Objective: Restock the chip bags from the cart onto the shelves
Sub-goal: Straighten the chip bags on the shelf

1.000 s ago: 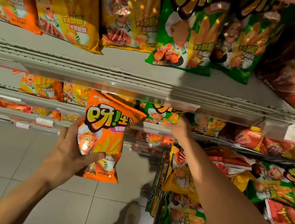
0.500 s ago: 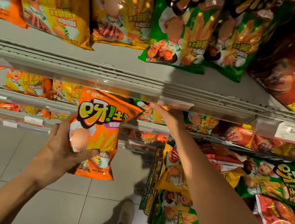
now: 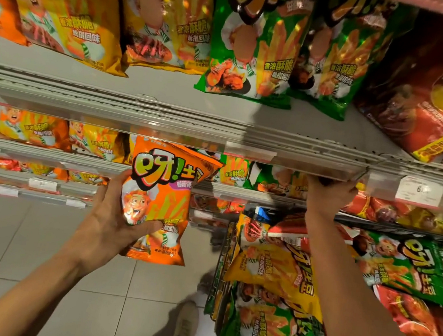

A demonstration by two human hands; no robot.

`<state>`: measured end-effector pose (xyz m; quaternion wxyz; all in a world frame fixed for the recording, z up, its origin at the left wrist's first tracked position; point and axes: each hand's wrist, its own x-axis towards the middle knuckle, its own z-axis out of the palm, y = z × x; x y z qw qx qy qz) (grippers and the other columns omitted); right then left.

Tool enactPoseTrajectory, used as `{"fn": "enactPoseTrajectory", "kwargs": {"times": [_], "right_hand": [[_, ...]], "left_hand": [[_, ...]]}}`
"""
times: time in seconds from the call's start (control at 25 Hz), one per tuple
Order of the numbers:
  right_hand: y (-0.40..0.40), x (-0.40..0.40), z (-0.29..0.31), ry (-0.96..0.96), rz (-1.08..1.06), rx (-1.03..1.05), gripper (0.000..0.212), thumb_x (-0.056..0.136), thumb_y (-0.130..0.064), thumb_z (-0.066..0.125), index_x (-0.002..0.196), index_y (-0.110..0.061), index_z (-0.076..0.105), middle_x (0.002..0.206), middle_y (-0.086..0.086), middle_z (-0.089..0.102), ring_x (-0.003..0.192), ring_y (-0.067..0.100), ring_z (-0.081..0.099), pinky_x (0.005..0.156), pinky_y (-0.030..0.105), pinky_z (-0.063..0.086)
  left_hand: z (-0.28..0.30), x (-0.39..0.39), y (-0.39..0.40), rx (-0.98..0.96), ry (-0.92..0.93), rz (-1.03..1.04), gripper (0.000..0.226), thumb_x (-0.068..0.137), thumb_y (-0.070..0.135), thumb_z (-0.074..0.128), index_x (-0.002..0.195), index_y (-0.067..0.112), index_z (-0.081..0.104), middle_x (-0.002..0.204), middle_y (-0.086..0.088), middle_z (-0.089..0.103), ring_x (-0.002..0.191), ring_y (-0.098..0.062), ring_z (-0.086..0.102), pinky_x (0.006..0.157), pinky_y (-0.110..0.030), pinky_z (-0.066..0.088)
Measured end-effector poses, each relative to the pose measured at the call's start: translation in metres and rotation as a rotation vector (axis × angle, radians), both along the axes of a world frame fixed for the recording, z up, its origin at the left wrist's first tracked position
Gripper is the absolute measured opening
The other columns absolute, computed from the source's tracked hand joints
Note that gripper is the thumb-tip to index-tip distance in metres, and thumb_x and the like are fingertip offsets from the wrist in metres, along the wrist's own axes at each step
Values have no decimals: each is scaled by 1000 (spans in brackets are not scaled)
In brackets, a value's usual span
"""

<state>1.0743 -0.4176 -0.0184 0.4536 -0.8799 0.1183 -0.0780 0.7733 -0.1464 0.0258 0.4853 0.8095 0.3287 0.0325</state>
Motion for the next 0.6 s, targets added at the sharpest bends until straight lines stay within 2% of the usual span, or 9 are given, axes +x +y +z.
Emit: {"fn": "enactPoseTrajectory", "kwargs": {"times": [0.04,0.08,0.16,0.28,0.36,0.4,0.52,0.6], "right_hand": [[-9,7,-4,154,-18,-14,111,68,-41,88,155,-10,24,153,20,36,139,39,37,117,47,34],[-10,13,-8,284,28,59,116,68,-42,88,156,-14,19,157,17,32,143,37,33,120,49,29],[-2,11,-16,400,211,196,109,66,-39,90,153,-19,27,153,9,42,141,29,40,120,49,30],[10,4,-25,371,288,93,96,69,-40,88,147,-14,38,145,10,52,134,28,48,115,40,37],[13,2,-22,363,296,70,83,73,-39,86,141,-12,46,142,10,56,132,27,51,103,28,39],[12,1,-20,368,296,65,79,75,-38,85,139,-11,48,140,10,57,131,28,51,98,26,38],[11,-4,-10,321,264,-113,90,79,-41,81,147,-4,34,147,19,43,134,36,40,107,39,36],[14,-17,0,210,215,-239,89,81,-41,79,145,2,34,142,26,42,129,42,39,108,45,33]], "left_hand": [[0,1,-2,-6,1,-2,106,69,31,87,154,38,23,151,-1,32,116,-11,43,91,-33,48],[1,2,-5,-11,4,-5,107,68,33,86,155,37,23,151,-1,32,117,-11,43,93,-35,48],[3,4,-9,-21,16,-5,109,65,38,85,155,38,23,151,-1,32,118,-13,44,95,-40,50],[7,6,-13,-22,30,-9,111,60,44,83,155,39,24,150,-2,33,119,-16,45,97,-45,53],[8,8,-14,-21,37,-15,111,59,45,83,154,41,23,149,-2,34,120,-18,45,98,-49,54],[9,8,-15,-22,40,-15,111,59,46,83,153,42,23,148,-1,33,121,-19,46,97,-51,55],[9,6,-16,-36,36,1,109,62,44,84,152,44,23,147,3,32,121,-22,52,92,-51,58],[8,2,-13,-51,26,19,106,66,39,87,151,44,24,146,5,32,119,-22,55,91,-48,59]]}}
